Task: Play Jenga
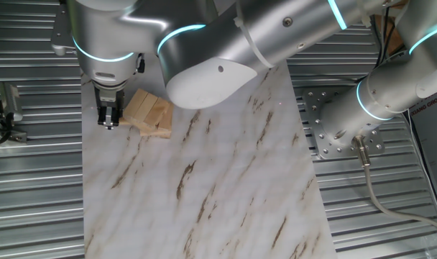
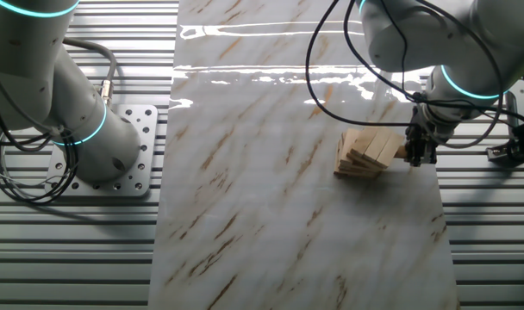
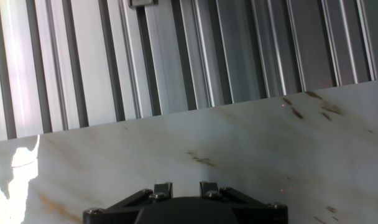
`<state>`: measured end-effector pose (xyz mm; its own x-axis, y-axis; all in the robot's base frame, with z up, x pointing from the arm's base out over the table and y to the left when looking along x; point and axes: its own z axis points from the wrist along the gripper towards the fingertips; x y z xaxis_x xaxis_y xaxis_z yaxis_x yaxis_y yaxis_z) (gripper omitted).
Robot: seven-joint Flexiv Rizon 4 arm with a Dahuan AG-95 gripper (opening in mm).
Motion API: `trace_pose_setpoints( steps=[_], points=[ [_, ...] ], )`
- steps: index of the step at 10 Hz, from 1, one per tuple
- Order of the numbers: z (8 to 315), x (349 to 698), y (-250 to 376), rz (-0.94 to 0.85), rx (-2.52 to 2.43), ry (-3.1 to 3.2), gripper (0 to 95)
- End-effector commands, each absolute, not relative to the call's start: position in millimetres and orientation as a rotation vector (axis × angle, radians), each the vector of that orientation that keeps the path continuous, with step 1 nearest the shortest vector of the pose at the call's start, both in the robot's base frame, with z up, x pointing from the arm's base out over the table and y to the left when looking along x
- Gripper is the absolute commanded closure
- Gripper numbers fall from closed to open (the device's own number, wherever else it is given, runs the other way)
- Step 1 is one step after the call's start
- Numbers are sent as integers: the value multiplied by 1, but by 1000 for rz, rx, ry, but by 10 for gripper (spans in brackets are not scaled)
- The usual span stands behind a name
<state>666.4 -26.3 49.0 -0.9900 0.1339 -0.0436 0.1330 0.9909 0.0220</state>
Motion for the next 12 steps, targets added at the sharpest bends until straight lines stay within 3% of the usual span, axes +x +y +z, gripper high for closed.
trace_pose_setpoints(
  steps=[1, 12],
  points=[
    [50, 666, -26, 28, 207, 3087, 950],
    [47, 668, -27, 32, 209, 3087, 950]
  ],
)
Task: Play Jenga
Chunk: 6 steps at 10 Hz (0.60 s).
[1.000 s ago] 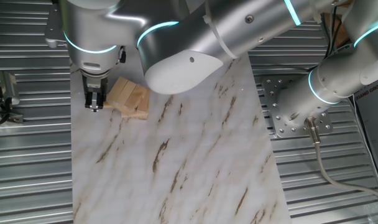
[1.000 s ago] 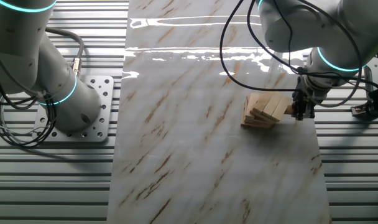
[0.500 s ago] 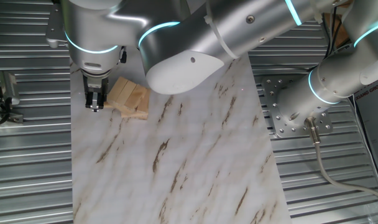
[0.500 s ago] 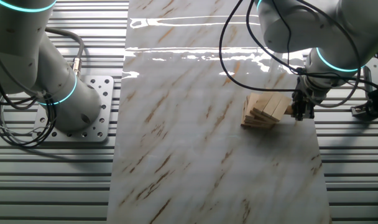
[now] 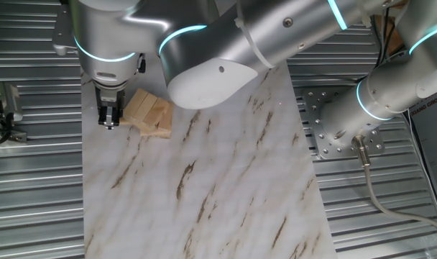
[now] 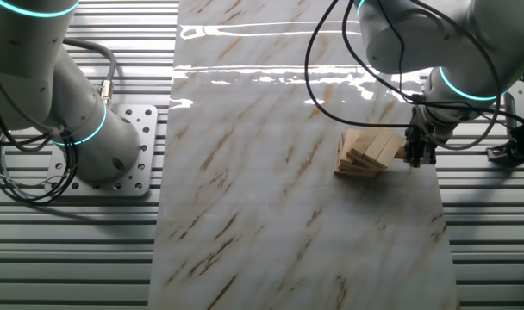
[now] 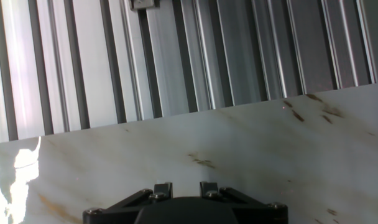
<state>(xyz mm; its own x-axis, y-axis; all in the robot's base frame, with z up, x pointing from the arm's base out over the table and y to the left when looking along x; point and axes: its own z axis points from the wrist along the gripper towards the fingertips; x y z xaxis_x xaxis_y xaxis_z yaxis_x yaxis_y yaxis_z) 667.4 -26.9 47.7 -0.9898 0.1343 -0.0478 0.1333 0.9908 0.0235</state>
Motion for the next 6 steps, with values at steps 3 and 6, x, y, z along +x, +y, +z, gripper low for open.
trace_pose_setpoints(
  steps=[3, 6],
  points=[
    [48, 670, -26, 29, 209, 3088, 950],
    [48, 670, -26, 30, 208, 3088, 950]
  ],
)
